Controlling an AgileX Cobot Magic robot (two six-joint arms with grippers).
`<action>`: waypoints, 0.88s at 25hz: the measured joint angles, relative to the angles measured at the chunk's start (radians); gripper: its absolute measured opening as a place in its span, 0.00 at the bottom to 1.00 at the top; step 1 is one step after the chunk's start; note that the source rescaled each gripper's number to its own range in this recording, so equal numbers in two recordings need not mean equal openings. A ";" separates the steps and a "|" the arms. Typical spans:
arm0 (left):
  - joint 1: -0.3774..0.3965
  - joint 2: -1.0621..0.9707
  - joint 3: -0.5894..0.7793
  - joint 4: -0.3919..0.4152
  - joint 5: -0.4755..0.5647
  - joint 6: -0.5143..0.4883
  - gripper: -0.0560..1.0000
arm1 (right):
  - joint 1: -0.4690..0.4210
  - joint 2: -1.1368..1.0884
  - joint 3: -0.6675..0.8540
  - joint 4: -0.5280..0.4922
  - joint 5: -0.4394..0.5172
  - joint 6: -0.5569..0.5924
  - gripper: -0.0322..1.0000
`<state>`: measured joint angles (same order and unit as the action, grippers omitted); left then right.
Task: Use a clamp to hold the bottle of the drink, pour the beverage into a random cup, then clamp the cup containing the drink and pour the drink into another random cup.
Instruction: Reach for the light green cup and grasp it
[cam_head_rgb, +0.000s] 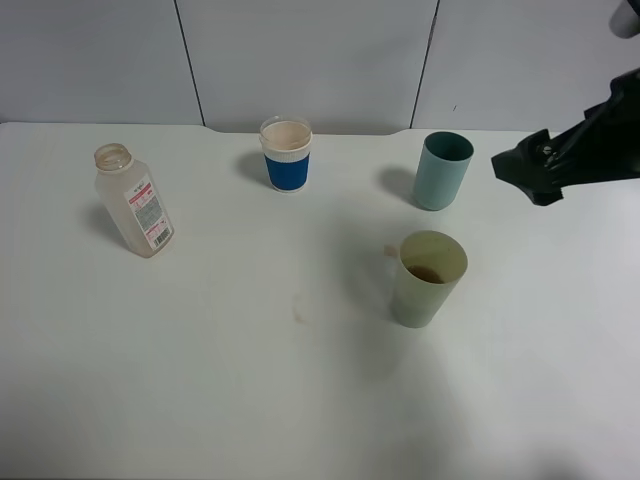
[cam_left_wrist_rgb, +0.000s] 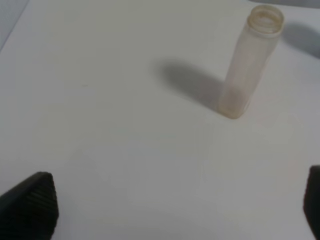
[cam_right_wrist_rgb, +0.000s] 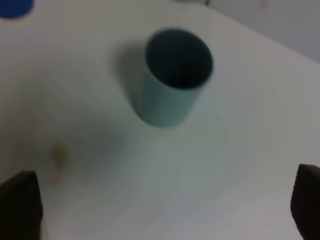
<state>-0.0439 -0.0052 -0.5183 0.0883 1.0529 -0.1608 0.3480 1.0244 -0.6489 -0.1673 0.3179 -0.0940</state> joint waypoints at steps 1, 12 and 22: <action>0.000 0.000 0.000 0.000 0.000 0.000 1.00 | 0.026 0.000 0.000 -0.001 -0.024 0.000 1.00; 0.000 0.000 0.000 0.000 0.000 0.000 1.00 | 0.258 0.000 0.063 0.004 -0.178 0.029 1.00; 0.000 0.000 0.000 0.000 0.000 0.000 1.00 | 0.250 0.000 0.211 0.108 -0.246 0.028 1.00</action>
<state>-0.0439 -0.0052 -0.5183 0.0883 1.0529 -0.1608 0.5980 1.0244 -0.4376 -0.0588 0.0723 -0.0665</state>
